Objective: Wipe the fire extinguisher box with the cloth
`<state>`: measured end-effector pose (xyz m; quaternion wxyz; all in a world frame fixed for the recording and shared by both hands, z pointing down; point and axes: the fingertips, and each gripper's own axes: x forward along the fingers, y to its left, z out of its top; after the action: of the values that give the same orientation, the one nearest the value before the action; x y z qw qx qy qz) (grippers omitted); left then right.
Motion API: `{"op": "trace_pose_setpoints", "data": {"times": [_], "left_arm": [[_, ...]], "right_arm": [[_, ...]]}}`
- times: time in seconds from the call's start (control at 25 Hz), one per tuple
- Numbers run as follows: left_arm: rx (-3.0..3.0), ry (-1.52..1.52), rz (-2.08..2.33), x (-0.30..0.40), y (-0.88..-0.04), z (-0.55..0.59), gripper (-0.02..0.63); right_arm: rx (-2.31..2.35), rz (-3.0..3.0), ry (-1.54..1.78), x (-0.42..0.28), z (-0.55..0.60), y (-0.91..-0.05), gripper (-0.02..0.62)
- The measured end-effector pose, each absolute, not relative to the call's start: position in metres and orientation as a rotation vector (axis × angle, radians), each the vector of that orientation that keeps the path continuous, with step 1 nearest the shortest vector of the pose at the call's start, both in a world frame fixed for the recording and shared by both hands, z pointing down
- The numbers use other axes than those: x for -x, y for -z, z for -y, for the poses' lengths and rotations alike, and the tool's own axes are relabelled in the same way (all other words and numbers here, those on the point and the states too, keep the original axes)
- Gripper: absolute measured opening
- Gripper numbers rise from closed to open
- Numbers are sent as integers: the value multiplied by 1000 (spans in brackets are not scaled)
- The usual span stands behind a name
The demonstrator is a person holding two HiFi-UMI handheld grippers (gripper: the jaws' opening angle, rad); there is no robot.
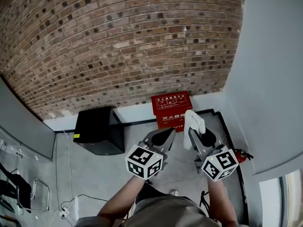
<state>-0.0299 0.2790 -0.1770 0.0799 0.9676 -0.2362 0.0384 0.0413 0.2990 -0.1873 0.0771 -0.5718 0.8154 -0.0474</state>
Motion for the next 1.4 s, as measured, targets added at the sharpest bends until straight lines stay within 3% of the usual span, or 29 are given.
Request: {"op": "trace_pose_setpoints", "data": {"times": [0.6,1.4], "left_arm": [[-2860,-154,745,30,153,-214,1],[-2760,-268,588,63,82,63,0]], "right_arm": [[1725,-2432,202,-57,-232,164,163],[1980,-2404,407,-31,41,116,161]]}}
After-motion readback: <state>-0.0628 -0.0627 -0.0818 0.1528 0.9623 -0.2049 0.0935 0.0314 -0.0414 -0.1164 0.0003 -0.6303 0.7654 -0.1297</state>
